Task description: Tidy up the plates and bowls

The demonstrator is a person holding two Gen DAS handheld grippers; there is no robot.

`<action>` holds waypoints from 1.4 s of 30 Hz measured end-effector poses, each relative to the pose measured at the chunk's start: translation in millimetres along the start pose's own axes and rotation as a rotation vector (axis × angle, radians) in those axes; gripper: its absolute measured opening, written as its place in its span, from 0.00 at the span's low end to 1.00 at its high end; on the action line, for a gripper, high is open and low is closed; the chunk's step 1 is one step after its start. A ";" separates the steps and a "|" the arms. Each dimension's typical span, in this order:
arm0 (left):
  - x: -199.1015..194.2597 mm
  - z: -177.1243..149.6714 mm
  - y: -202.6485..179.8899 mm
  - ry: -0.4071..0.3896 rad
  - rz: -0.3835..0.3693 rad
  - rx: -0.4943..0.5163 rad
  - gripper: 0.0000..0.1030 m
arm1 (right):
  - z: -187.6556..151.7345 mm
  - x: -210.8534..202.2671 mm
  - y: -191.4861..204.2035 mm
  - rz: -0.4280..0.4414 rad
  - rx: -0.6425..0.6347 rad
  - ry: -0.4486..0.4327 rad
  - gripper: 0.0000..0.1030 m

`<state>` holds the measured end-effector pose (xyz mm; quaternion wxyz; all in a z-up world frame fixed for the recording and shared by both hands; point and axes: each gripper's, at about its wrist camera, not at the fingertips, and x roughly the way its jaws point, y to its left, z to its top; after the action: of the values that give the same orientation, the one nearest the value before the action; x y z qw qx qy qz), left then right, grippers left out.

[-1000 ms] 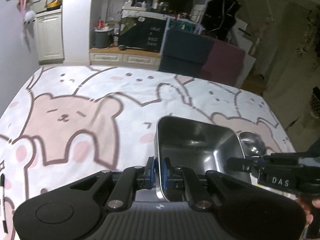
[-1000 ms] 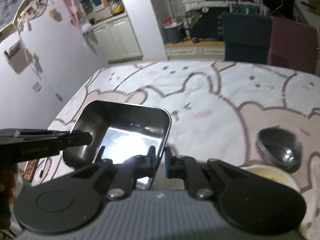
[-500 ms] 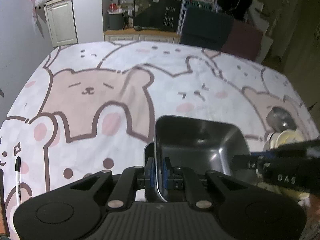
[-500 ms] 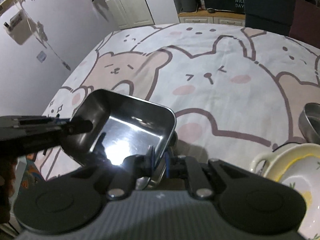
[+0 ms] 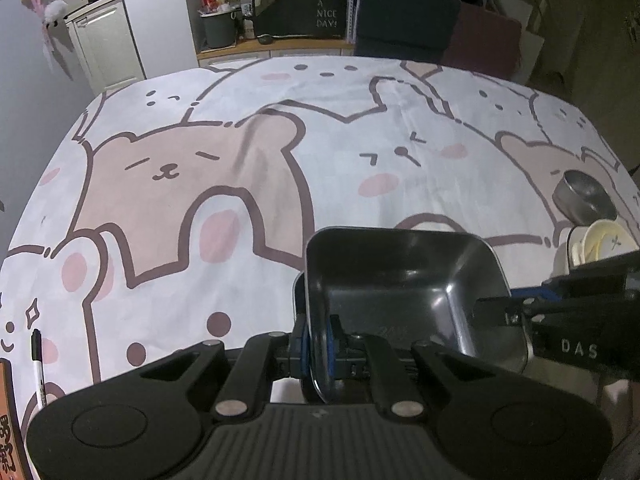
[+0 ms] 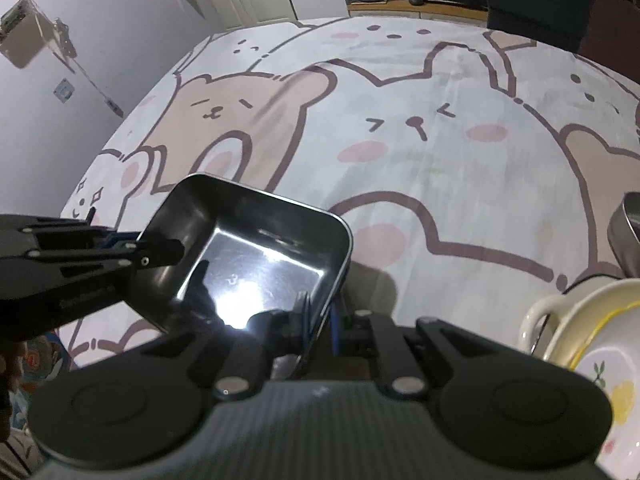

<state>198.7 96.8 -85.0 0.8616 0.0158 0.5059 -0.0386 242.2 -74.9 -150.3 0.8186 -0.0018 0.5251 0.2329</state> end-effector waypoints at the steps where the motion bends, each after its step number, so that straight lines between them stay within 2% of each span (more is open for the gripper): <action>1: 1.2 -0.3 -0.6 0.004 0.002 0.005 0.09 | 0.2 0.5 -0.6 -0.002 0.003 0.001 0.12; 42: 10.8 -10.2 2.2 0.047 0.041 0.071 0.09 | 4.4 6.1 -2.8 -0.011 0.021 0.025 0.13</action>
<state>195.3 99.2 -99.4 0.8490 0.0575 0.5239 -0.0382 249.1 -74.0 -154.3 0.8131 0.0011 0.5377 0.2230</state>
